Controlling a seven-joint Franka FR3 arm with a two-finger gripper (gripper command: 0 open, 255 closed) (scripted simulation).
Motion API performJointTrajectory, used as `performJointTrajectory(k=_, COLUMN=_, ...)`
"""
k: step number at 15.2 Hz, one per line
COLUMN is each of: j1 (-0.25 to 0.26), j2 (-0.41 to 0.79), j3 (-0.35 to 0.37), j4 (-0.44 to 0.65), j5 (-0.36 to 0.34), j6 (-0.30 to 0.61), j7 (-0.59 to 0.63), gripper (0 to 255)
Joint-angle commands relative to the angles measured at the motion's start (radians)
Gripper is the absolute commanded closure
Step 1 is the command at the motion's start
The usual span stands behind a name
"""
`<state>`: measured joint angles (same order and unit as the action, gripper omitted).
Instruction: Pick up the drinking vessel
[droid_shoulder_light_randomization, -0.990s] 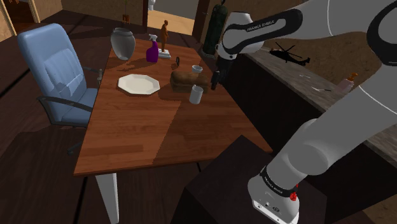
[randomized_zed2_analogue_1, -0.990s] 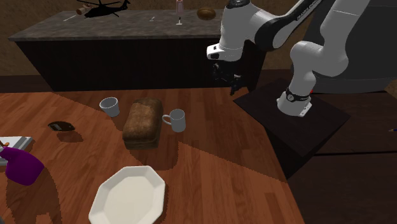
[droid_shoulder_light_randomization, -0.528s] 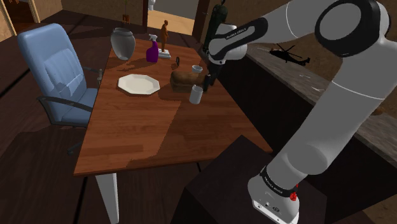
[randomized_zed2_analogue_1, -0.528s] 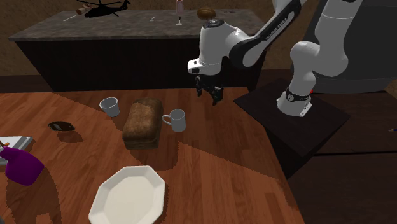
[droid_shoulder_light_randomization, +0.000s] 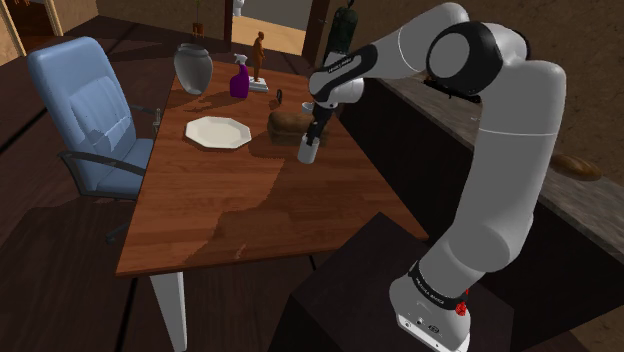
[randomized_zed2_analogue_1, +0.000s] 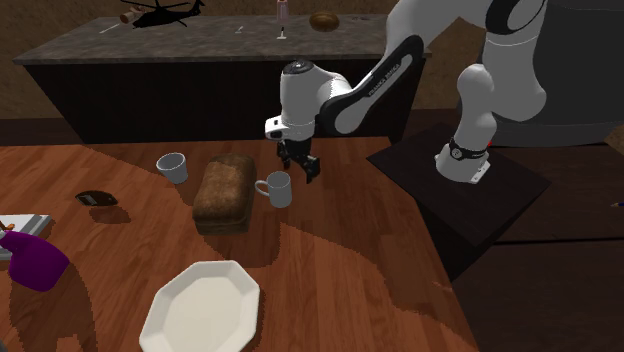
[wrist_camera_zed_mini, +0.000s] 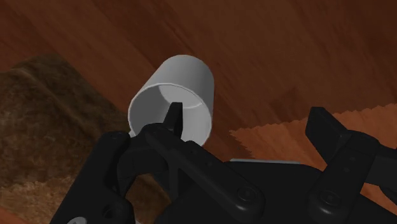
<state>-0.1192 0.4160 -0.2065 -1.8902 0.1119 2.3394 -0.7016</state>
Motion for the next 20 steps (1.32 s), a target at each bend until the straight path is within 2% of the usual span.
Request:
performJointTrajectory(k=1, j1=-0.021, j2=0.078, j3=0.013, j4=0.08, j5=0.022, j6=0.002, j7=-0.036, gripper=0)
performJointTrajectory(k=3, j1=-0.039, j2=0.147, j3=0.025, j4=0.157, j5=0.036, j6=-0.002, j7=-0.06, gripper=0)
performJointTrajectory(k=12, j1=-0.047, j2=0.213, j3=0.037, j4=0.153, j5=0.051, j6=0.068, j7=-0.07, gripper=0)
performJointTrajectory(k=13, j1=-0.047, j2=0.213, j3=0.037, j4=0.153, j5=0.051, j6=0.068, j7=-0.07, gripper=255)
performJointTrajectory(k=20, j1=-0.047, j2=0.213, j3=0.037, j4=0.153, j5=0.051, j6=0.067, j7=-0.07, gripper=255)
